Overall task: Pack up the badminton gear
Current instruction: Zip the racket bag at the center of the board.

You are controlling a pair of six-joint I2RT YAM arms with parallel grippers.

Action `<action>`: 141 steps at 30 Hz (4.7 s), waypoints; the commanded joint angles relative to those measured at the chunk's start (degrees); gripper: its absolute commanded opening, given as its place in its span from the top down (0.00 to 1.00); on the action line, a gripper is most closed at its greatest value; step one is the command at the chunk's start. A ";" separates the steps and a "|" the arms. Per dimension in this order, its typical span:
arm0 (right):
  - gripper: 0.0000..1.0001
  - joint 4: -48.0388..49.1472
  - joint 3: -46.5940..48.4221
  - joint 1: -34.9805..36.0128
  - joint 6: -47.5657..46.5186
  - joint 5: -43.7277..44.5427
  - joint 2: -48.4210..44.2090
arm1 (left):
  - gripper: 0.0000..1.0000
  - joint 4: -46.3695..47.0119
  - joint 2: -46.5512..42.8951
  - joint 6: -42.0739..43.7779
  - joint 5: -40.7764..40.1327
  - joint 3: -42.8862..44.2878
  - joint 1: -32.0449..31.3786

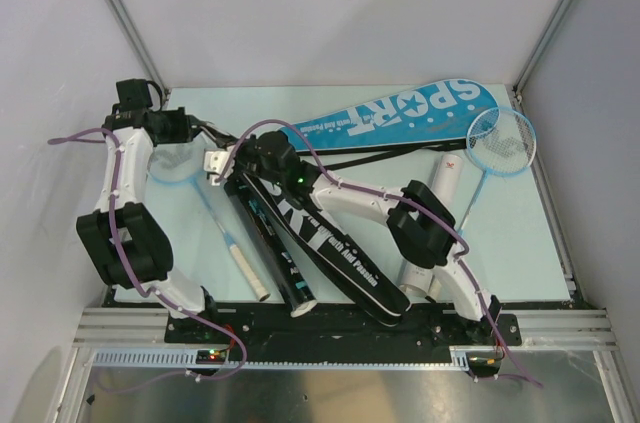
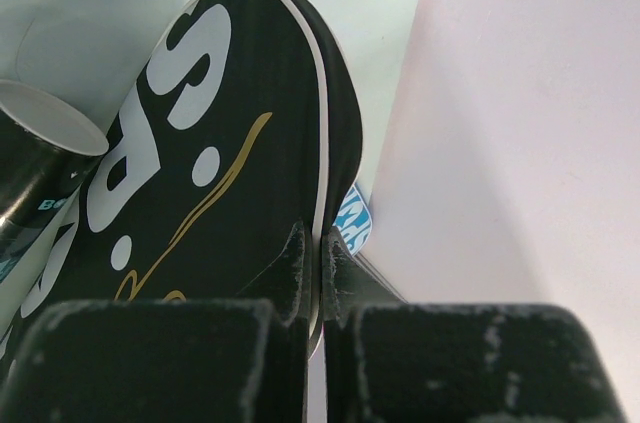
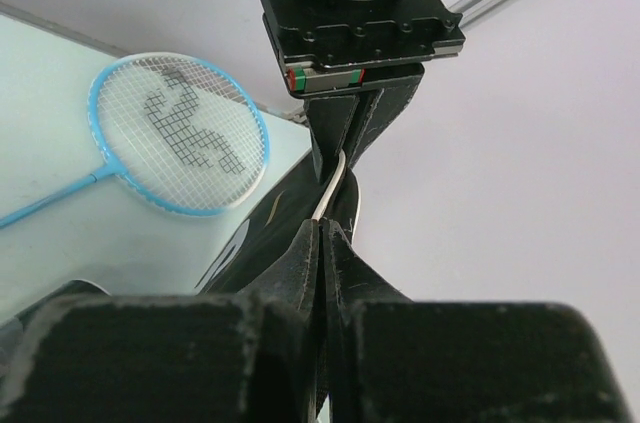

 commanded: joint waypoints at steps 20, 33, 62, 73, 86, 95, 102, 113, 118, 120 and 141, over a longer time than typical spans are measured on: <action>1.00 1.79 -11.98 -0.51 6.74 0.64 -11.23 | 1.00 0.63 -1.61 -0.89 -3.07 6.20 1.86; 1.00 1.53 -17.49 -0.68 12.54 -1.36 -15.30 | 1.00 0.70 0.37 1.12 -4.02 9.62 1.84; 1.00 -10.32 -36.28 0.79 23.96 12.09 -33.48 | 1.00 1.50 6.19 9.43 -6.40 21.36 1.59; 1.00 -26.12 -45.48 2.63 36.40 20.45 -44.47 | 1.00 3.40 7.25 13.36 -8.92 22.45 1.47; 1.00 -57.70 -53.42 2.38 61.08 28.85 -58.36 | 1.00 5.58 9.52 13.52 -12.67 24.76 1.11; 1.00 -69.63 -57.67 0.12 83.23 33.99 -66.75 | 1.00 6.13 10.77 15.12 -16.00 27.69 0.55; 1.00 -69.25 -60.55 -7.26 87.03 32.90 -69.92 | 1.00 6.12 11.62 17.21 -21.87 29.32 0.16; 0.44 -41.59 -58.50 -10.23 77.01 11.62 -71.58 | 1.00 6.50 12.33 17.07 -14.52 28.59 -1.77; 0.36 -35.62 -58.51 -14.76 80.79 4.00 -65.86 | 1.00 8.80 12.59 20.41 -7.47 28.04 -1.74; 0.35 -33.64 -58.51 -16.19 82.01 1.30 -63.85 | 1.00 11.11 11.91 21.20 -5.01 26.26 -1.66; 0.37 -32.28 -61.07 -16.59 61.33 -17.57 -53.42 | 1.00 21.00 8.48 17.51 -3.11 15.72 -0.42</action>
